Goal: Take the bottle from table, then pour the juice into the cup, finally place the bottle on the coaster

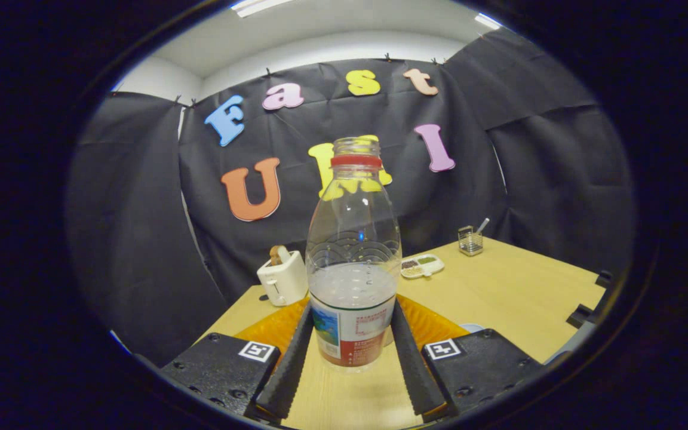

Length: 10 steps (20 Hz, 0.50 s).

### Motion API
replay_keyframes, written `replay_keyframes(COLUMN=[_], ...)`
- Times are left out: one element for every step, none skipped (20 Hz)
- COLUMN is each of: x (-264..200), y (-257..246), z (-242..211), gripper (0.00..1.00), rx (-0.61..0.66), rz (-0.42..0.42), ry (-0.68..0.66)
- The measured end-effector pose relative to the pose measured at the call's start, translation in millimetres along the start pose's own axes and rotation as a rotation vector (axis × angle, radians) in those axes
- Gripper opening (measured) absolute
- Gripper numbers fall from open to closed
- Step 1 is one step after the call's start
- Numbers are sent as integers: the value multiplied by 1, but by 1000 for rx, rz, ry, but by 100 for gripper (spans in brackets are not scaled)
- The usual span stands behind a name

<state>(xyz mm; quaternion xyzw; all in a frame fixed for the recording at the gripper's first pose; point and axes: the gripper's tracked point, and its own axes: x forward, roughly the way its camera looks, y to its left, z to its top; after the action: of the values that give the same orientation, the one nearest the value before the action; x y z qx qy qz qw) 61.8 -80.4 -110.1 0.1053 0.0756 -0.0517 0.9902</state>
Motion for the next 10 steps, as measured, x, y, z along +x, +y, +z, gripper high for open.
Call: replay_keyframes(x=[5, 11, 16, 23, 30, 39, 47, 56, 66, 76], y=[-1, -6, -9, -16, -20, -19, -19, -21, -22, -25], z=[6, 11, 17, 21, 23, 23, 23, 20, 16, 9], gripper=[77, 77, 77, 77, 77, 77, 77, 77, 77, 77], rx=[-13, -32, -59, -80, -94, -107, -110, -111, -116, -132], rz=[-5, -16, -32, -49, -61, -64, -61, -60, -61, -68], ry=[-5, -14, -19, -24, -24, -23, -27, -24, -14, 3])
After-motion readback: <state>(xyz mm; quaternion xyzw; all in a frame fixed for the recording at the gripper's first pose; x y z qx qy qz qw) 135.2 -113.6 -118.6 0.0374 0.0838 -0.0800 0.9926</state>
